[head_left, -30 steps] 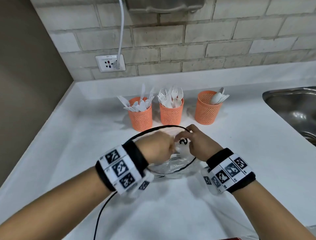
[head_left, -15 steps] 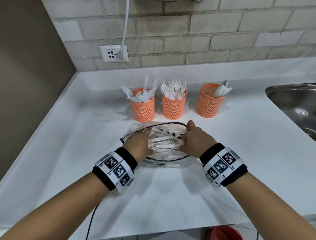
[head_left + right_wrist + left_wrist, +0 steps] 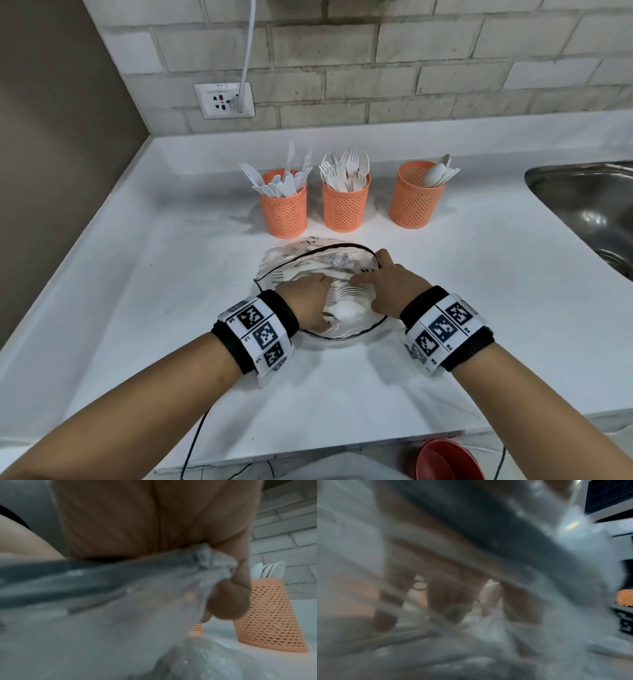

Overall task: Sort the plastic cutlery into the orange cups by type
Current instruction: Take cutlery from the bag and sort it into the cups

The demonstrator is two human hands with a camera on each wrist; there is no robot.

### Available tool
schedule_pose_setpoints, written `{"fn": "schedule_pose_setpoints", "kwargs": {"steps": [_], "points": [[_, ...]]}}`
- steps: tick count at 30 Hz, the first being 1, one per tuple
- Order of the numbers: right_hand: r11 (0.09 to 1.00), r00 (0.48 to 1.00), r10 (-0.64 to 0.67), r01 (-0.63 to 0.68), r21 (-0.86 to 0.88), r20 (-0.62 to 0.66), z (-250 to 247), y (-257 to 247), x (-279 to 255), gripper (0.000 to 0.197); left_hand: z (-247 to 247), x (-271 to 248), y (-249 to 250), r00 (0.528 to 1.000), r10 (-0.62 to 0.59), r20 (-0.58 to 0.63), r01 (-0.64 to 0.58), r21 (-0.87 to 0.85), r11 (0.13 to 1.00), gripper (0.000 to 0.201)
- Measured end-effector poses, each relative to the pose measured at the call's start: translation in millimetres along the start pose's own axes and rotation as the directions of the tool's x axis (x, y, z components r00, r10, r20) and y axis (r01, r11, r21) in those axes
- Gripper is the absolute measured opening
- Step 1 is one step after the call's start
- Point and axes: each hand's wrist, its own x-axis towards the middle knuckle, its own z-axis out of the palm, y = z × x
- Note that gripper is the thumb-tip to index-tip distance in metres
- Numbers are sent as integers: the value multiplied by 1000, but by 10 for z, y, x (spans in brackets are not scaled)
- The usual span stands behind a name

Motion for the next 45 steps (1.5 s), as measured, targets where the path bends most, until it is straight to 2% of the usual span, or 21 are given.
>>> {"fn": "schedule_pose_setpoints", "kwargs": {"steps": [3,8,10,14,17,20,23,27,32,34,39,43,45], "points": [[999,999,34,-34,-22,-6,34,-9,6,62,1,-12,-53,998,35,50,-35,5,999,80],[996,999,51,-51,-72,1,57,-37,5,70,-42,-69,-95,995,81,53,-80,-27,996,65],[995,998,61,-61,-84,5,52,-50,20,69,-63,-51,-120,998,55,21,-53,-85,995,56],[993,997,74,-73,-92,7,54,-50,48,64,-93,-15,-133,987,-85,-134,50,-244,969,29],[991,996,91,-91,-100,-1,81,-64,61,58,-82,1,-126,988,-135,-78,118,-190,975,37],[987,996,88,-85,-136,16,123,-93,68,71,-83,-20,-115,994,-107,8,107,-124,987,44],[982,995,96,-92,-162,15,135,-114,60,74,-76,-55,-138,996,-82,33,85,-93,992,45],[986,995,102,-99,-130,16,120,-138,30,73,-49,-73,-187,997,-75,-1,74,-159,985,40],[986,994,112,-112,-123,-12,135,-203,11,73,-63,-169,-205,991,-65,-120,26,-302,953,23],[986,994,105,-106,-125,-18,128,-213,3,74,-50,-195,-208,989,-90,-119,48,-320,946,22],[988,995,91,-96,-119,-48,138,-228,-64,63,-80,-229,-203,962,-226,-154,188,-228,955,33],[991,998,55,-59,-119,-40,103,-191,-97,50,-127,-213,-134,976,-202,-84,180,-215,960,42],[991,999,23,-26,-131,-27,86,-169,-93,53,-101,-170,-97,979,-194,-61,182,-172,968,41]]}}
